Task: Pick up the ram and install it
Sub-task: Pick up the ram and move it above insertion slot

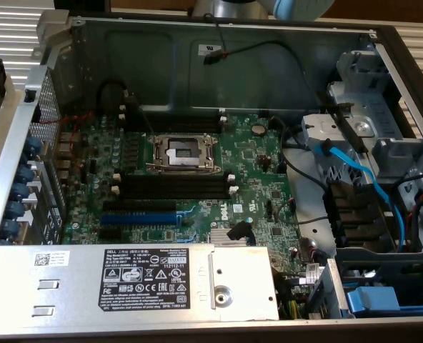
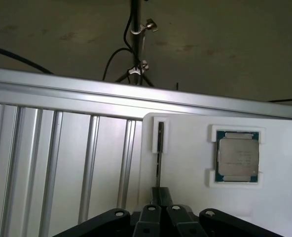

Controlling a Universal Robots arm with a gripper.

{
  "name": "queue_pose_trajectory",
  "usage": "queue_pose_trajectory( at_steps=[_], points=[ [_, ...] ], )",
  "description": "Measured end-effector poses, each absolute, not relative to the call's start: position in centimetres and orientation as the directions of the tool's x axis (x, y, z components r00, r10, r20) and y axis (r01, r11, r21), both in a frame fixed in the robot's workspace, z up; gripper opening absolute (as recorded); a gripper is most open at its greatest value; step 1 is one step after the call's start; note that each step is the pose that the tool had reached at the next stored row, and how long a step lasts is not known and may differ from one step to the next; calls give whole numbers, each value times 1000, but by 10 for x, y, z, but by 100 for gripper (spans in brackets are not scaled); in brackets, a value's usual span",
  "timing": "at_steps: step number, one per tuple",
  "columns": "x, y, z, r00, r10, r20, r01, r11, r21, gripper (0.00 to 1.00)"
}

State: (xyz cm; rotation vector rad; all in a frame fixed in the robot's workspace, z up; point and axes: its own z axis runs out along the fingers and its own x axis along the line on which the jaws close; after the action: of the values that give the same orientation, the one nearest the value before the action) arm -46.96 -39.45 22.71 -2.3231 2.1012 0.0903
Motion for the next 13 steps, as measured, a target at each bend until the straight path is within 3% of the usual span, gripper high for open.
queue_pose_trajectory(
  at_steps=[2, 7, 13],
  points=[
    [-470, -395, 227, 99, -994, -48, -994, -101, 33, 11],
    [-470, -395, 227, 99, -994, -48, -994, -101, 33, 31],
    [-469, -395, 222, 99, -994, -47, -994, -101, 32, 31]
  ],
)
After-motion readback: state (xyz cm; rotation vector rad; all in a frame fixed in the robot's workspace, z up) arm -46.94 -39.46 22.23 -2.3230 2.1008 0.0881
